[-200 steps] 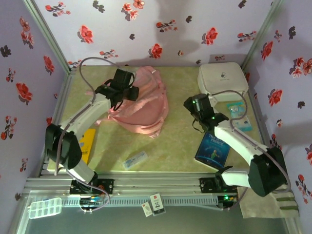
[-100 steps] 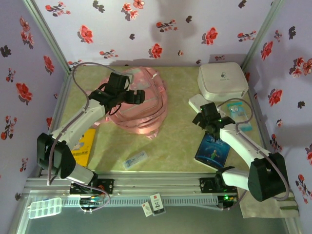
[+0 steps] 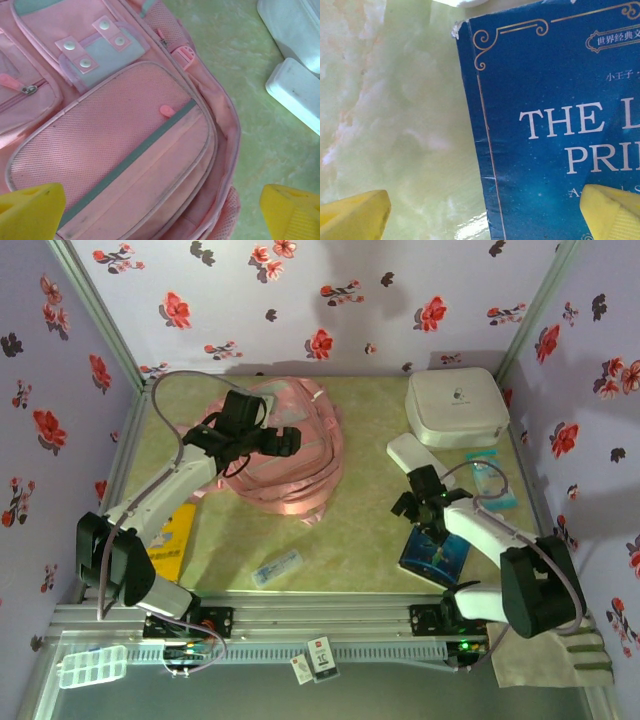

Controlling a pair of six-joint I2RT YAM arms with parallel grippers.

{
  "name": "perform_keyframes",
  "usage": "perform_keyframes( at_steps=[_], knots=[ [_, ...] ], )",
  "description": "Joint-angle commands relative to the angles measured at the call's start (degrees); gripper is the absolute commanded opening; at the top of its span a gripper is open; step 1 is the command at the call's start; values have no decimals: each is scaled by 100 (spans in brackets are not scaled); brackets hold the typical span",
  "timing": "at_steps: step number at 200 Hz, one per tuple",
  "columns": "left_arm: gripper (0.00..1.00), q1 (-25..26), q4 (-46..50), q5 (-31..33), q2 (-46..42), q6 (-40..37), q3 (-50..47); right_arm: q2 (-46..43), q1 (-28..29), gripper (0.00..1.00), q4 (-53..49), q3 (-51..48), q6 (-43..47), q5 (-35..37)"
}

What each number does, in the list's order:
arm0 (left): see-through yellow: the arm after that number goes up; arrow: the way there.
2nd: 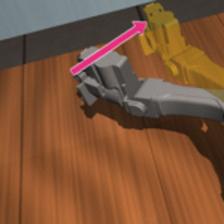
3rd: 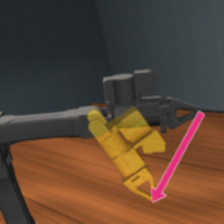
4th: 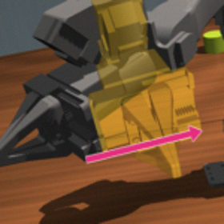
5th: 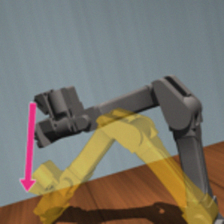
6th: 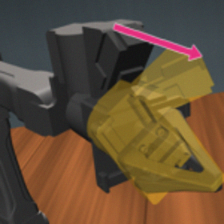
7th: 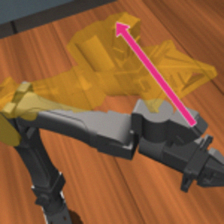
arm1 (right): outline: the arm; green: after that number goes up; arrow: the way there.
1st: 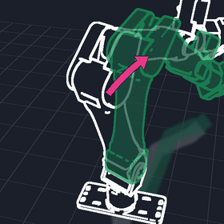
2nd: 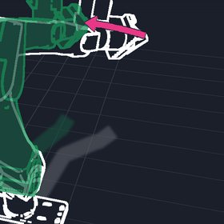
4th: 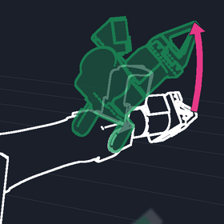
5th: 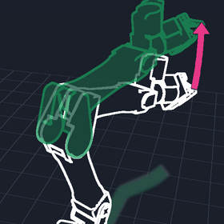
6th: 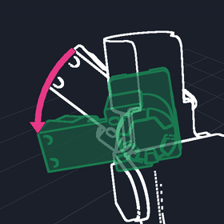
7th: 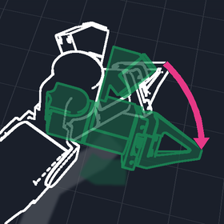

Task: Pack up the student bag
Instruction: Move the book to the center of the table.

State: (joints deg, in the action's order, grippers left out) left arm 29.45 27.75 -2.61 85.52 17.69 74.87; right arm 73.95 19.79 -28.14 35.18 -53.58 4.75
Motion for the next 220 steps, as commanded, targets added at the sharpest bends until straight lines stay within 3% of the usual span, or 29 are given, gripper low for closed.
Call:
perform_keyframes(
  at_steps=[1, 48, 80, 98, 159, 190, 220],
  knots=[
    [100, -45, -134, -366, 53, 24, -9, 361, 136, 98, 744, -126, -421, -1064],
    [100, 118, -4, -617, 335, 75, 197, 916, 726, 96, 1574, 153, -689, -1889],
    [100, 388, 11, -707, 660, 312, 384, 1261, 807, 93, 2544, 369, -713, -2410],
    [100, 569, 26, -732, 834, 547, 537, 1164, 800, 92, 2480, 673, -473, -2442],
    [100, 1374, -524, -799, 1234, 2082, 577, -228, 466, 86, -136, 1082, 899, -412],
    [98, 1817, -567, -1022, 1660, 2344, 766, -385, 195, 82, -511, 835, 1053, -146],
    [100, 2182, -223, -718, 2199, 2502, 1062, -402, 64, 77, -451, 609, 1169, -169]
  ],
)
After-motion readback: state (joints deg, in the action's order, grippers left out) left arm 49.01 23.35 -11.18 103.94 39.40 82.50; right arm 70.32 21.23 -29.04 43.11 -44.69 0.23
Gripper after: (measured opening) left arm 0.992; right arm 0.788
